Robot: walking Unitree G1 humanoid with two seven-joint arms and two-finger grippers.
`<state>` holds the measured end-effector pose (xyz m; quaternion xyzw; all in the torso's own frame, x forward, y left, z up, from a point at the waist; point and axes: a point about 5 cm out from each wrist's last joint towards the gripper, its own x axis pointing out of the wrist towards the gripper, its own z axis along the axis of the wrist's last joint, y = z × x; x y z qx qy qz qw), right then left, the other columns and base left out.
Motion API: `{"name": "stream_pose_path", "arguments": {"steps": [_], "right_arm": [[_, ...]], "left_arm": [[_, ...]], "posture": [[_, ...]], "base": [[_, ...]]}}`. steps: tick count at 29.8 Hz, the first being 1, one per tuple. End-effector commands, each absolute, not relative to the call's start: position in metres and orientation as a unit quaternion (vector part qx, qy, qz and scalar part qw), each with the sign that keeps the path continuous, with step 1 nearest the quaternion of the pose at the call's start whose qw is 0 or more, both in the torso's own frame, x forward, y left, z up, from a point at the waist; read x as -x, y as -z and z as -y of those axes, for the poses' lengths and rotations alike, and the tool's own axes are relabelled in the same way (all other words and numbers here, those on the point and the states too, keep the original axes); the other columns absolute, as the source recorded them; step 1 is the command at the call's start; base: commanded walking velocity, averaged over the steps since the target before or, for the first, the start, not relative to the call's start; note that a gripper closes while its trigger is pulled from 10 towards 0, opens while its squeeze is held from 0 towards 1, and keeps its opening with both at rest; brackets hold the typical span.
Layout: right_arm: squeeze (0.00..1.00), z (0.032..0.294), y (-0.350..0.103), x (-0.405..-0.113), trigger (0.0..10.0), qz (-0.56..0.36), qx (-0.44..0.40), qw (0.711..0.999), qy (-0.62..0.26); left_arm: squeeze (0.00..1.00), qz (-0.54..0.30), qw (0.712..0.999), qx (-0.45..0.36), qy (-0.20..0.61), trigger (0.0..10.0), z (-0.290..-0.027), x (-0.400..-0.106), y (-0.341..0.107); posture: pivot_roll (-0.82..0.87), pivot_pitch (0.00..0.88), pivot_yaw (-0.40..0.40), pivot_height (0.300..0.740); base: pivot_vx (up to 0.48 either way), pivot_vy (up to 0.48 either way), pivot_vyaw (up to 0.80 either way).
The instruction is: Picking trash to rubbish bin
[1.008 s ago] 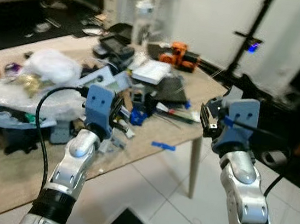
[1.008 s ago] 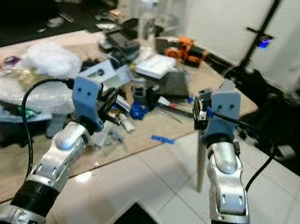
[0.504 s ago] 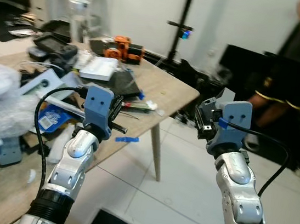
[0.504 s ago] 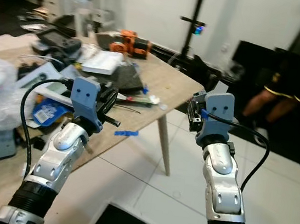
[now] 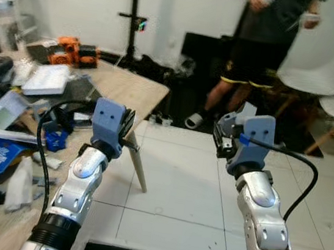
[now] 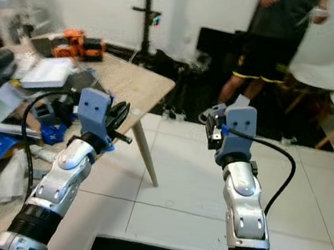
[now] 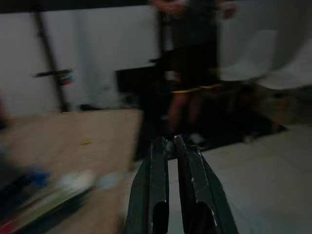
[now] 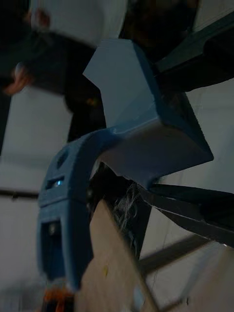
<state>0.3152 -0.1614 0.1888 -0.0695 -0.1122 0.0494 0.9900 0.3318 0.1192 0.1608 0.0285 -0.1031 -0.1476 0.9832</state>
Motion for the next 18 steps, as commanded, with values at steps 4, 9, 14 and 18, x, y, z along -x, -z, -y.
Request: {"name": "stream_pose_path", "arguments": {"steps": [4,9,14,18], "right_arm": [[0.0,0.16,-0.188,-0.315,10.0,0.114,0.068,0.99,-0.052],[0.0,0.157,-0.182,-0.314,10.0,0.105,0.068,0.99,-0.058],[0.0,0.158,-0.179,-0.314,10.0,0.101,0.069,0.991,-0.059],[0.0,0.158,-0.179,-0.314,10.0,0.099,0.069,0.991,-0.058]], "left_arm": [[0.0,0.096,0.982,-0.024,0.161,10.0,-0.114,-0.331,-0.158],[0.0,0.096,0.982,-0.029,0.161,10.0,-0.112,-0.331,-0.159],[0.0,0.097,0.982,-0.03,0.161,10.0,-0.112,-0.331,-0.16],[0.0,0.095,0.982,-0.031,0.161,10.0,-0.112,-0.331,-0.159]], "posture": [[-0.09,0.021,-0.004,0.74],[-0.09,0.028,-0.005,0.74],[-0.09,0.031,-0.004,0.74],[-0.09,0.036,-0.003,0.74]], "base": [[0.0,0.0,-0.8],[0.0,0.0,-0.8],[0.0,0.0,-0.8],[0.0,0.0,-0.8]]}}
